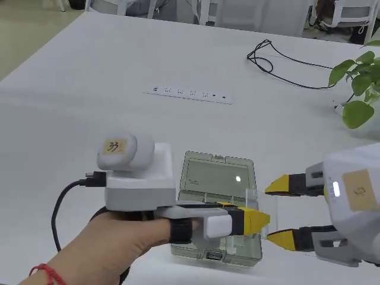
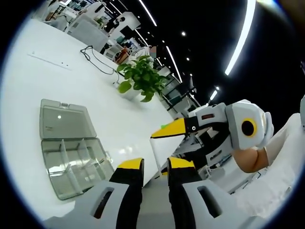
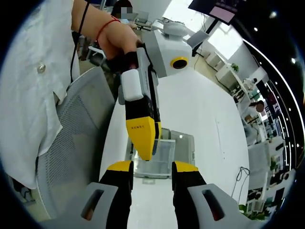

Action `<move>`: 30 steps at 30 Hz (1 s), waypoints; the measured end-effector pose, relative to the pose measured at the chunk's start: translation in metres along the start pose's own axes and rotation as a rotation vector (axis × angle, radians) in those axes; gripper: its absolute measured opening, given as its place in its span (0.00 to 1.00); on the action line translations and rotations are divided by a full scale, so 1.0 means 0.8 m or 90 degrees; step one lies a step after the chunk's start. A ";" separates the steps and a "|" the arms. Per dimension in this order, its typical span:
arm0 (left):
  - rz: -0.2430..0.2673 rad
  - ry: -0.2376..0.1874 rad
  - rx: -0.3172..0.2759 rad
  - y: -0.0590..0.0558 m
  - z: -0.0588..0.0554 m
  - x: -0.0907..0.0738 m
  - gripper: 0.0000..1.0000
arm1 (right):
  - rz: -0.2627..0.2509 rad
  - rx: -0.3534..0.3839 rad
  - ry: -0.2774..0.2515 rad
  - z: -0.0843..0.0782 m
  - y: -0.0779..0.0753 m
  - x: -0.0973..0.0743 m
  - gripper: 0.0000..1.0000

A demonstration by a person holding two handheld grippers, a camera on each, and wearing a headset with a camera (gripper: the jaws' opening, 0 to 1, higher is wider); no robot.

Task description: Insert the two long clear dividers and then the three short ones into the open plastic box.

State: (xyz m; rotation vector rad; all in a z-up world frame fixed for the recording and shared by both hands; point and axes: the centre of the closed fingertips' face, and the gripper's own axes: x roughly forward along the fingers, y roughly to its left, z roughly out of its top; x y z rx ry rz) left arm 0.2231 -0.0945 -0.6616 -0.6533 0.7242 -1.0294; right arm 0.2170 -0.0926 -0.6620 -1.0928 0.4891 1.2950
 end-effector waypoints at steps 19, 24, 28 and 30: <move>-0.021 0.006 -0.012 -0.003 -0.004 0.003 0.00 | -0.003 -0.004 0.010 0.000 0.001 -0.001 0.33; -0.021 -0.006 -0.029 -0.003 -0.002 0.002 0.00 | -0.010 -0.006 0.010 0.001 0.000 -0.001 0.33; -0.019 -0.012 -0.036 -0.002 0.000 0.002 0.00 | -0.017 -0.012 0.012 0.001 -0.002 -0.001 0.33; -0.013 -0.016 -0.039 0.001 0.001 0.001 0.00 | -0.020 -0.008 0.009 0.002 -0.003 -0.001 0.33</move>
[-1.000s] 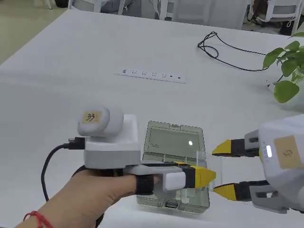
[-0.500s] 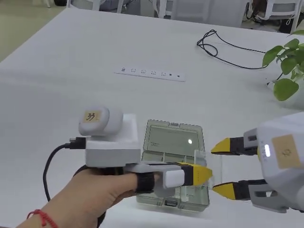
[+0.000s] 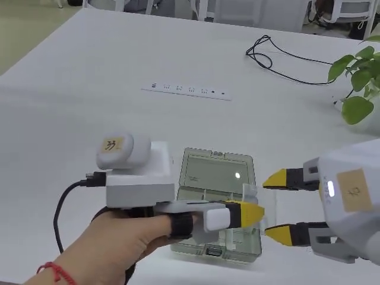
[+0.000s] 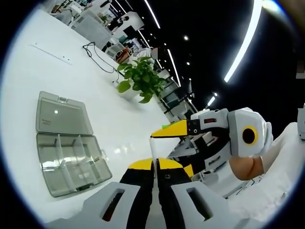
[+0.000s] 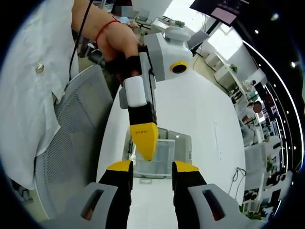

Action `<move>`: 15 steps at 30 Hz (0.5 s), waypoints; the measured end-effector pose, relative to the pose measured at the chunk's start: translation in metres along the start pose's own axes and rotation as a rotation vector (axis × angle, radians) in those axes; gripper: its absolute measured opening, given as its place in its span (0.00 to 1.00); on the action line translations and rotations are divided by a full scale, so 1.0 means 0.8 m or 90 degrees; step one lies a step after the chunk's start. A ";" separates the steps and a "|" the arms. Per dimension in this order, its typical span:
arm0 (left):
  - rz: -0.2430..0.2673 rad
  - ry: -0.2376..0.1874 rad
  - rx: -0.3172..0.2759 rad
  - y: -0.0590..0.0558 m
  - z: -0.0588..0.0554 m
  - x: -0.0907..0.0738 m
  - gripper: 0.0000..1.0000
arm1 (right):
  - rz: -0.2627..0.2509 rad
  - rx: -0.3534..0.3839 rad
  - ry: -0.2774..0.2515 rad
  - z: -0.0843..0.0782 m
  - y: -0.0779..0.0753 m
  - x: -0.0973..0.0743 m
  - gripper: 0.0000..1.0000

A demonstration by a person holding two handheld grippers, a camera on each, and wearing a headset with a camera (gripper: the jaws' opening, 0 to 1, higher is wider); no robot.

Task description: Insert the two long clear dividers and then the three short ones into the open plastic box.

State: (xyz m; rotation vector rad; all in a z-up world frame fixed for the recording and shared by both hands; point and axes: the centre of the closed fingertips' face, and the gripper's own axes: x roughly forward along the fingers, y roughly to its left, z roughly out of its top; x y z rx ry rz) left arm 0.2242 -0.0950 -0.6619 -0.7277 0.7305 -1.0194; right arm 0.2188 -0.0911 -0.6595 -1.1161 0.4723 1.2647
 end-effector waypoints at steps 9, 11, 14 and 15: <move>0.001 0.020 0.141 -0.001 -0.004 -0.006 0.00 | 0.037 0.105 -0.088 0.016 -0.012 -0.021 0.33; -0.012 0.022 0.210 -0.007 -0.005 -0.007 0.00 | 0.077 0.152 -0.129 0.025 -0.012 -0.029 0.29; -0.041 0.048 0.307 -0.018 -0.015 -0.009 0.00 | 0.160 0.214 -0.179 0.034 -0.014 -0.045 0.24; -0.044 0.051 0.317 -0.019 -0.016 -0.009 0.00 | 0.170 0.216 -0.182 0.033 -0.016 -0.047 0.23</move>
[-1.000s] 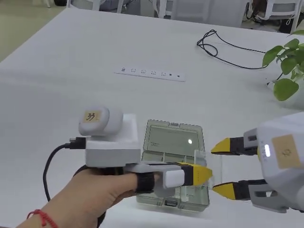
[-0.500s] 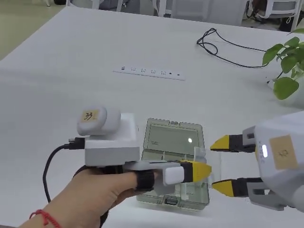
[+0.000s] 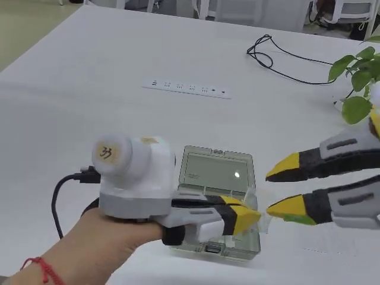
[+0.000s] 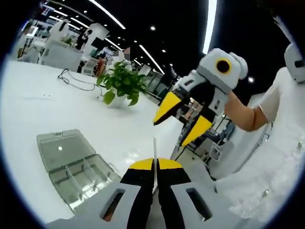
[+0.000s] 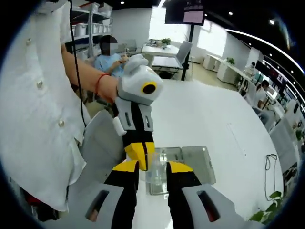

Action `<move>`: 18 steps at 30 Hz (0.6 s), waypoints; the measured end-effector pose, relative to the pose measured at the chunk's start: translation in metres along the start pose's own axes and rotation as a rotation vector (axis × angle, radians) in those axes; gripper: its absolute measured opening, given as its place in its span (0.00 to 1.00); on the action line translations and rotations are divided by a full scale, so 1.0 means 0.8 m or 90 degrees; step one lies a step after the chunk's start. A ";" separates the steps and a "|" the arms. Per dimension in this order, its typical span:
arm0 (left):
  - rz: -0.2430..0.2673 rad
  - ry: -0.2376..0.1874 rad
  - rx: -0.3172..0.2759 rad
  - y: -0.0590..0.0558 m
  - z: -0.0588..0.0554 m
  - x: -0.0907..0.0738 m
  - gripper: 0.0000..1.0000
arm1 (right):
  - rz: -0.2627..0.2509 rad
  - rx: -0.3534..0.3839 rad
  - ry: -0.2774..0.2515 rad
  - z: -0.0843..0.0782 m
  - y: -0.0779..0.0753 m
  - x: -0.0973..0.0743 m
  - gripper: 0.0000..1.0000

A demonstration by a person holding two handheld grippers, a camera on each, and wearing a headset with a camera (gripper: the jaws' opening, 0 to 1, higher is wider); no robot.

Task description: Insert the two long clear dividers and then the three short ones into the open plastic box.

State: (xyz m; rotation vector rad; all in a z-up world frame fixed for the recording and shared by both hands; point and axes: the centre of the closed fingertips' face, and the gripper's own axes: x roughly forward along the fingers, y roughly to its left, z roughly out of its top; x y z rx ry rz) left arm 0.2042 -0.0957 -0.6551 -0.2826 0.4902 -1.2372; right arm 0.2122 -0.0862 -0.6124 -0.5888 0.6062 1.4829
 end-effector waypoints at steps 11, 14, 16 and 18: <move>-0.062 0.012 0.136 -0.025 0.000 -0.005 0.00 | 0.176 0.027 0.028 -0.003 0.020 -0.001 0.13; -0.070 0.004 0.142 -0.028 0.002 -0.006 0.00 | 0.195 0.012 0.047 -0.008 0.026 0.005 0.12; -0.069 0.004 0.149 -0.027 0.002 -0.007 0.00 | 0.205 0.012 0.050 -0.008 0.030 0.008 0.12; -0.070 -0.001 0.146 -0.027 0.004 -0.007 0.00 | 0.210 0.007 0.054 -0.009 0.030 0.010 0.10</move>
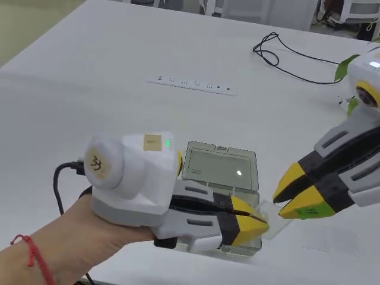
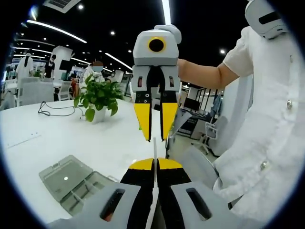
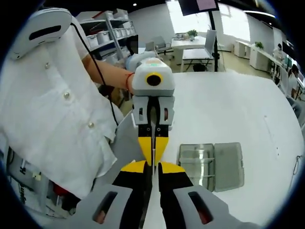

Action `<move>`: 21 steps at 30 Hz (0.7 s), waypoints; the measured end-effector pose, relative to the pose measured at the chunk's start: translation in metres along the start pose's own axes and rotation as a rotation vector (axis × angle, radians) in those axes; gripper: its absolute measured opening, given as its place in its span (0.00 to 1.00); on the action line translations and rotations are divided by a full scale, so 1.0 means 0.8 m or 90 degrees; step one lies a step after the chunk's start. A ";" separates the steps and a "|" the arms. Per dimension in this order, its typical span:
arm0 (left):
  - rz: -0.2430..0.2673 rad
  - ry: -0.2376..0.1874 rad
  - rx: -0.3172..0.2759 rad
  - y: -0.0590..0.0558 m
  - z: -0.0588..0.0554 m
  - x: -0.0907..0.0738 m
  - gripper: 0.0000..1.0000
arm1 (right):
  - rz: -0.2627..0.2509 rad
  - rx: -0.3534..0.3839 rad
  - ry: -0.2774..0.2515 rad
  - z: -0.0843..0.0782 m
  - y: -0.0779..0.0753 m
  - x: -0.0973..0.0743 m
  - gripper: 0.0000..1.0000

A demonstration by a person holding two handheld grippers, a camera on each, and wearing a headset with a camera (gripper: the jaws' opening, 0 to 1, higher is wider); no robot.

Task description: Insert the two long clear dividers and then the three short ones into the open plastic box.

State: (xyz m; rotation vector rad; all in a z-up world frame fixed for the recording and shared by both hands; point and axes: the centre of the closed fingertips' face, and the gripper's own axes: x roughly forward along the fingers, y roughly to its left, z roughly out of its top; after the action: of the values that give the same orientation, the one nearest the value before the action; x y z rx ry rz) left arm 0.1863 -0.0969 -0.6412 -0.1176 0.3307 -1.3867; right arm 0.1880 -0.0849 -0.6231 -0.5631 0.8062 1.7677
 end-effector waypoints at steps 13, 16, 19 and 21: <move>0.001 -0.019 0.008 0.000 0.007 -0.002 0.00 | 0.011 -0.001 0.007 0.000 0.001 0.007 0.03; 0.002 -0.018 0.012 -0.001 0.005 -0.002 0.00 | 0.013 -0.001 0.007 0.000 0.002 0.009 0.03; 0.004 -0.017 0.012 -0.002 0.004 -0.003 0.00 | 0.013 -0.004 0.010 0.000 0.001 0.010 0.03; 0.005 -0.018 0.010 -0.002 0.003 -0.003 0.00 | 0.013 -0.007 0.013 0.000 0.002 0.011 0.03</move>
State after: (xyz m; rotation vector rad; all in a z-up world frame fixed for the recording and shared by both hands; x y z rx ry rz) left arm 0.1851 -0.0949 -0.6377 -0.1229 0.2969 -1.3786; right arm 0.1833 -0.0797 -0.6288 -0.5828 0.8202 1.7882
